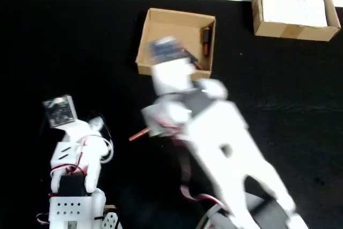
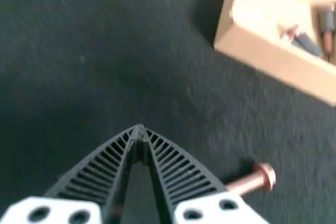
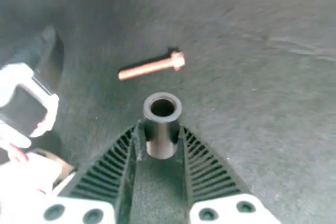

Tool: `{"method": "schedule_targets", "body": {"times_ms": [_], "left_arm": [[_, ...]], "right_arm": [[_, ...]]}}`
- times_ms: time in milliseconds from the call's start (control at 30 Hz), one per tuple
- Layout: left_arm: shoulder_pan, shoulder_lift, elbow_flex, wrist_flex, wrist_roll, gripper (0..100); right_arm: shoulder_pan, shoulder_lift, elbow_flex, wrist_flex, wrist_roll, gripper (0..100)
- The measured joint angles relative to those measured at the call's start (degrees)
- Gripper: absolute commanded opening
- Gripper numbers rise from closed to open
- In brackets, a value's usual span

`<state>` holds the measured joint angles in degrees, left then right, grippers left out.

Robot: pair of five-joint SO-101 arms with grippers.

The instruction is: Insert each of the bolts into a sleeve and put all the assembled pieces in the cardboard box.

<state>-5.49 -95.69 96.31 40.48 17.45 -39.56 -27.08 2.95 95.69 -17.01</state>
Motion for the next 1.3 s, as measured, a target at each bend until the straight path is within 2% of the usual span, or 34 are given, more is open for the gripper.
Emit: {"method": "schedule_targets", "body": {"times_ms": [200,300,433,567,667,833,933,1133,1300], "left_arm": [[1.9,0.0,0.0,3.9,-0.5,1],[4.4,0.0,0.0,8.1,-5.5,1],[5.7,0.0,0.0,10.9,-12.0,7],[6.8,0.1,-3.6,12.5,-13.4,10],[10.8,2.9,-10.1,16.6,-13.5,10],[17.5,16.5,-21.1,20.4,-13.7,10],[20.9,27.6,-27.3,20.4,-13.8,11],[24.1,51.8,-38.3,20.3,-14.2,30],[24.0,69.4,-42.9,20.3,-23.5,26]], "right_arm": [[10.8,-17.0,4.7,2.8,0.1,0.7],[17.8,-25.7,12.4,2.6,0.1,0.7],[27.7,-38.0,24.7,-1.6,0.1,0.7],[37.1,-50.5,37.1,-7.2,2.5,0.7],[44.3,-59.4,45.6,-11.6,4.7,0.7],[55.8,-73.7,58.2,-20.0,11.3,0.7],[60.8,-76.8,62.7,-23.2,14.9,0.7],[68.9,-77.5,66.9,-27.8,16.4,0.7],[71.6,-77.6,67.6,-28.7,16.5,0.7]]}}
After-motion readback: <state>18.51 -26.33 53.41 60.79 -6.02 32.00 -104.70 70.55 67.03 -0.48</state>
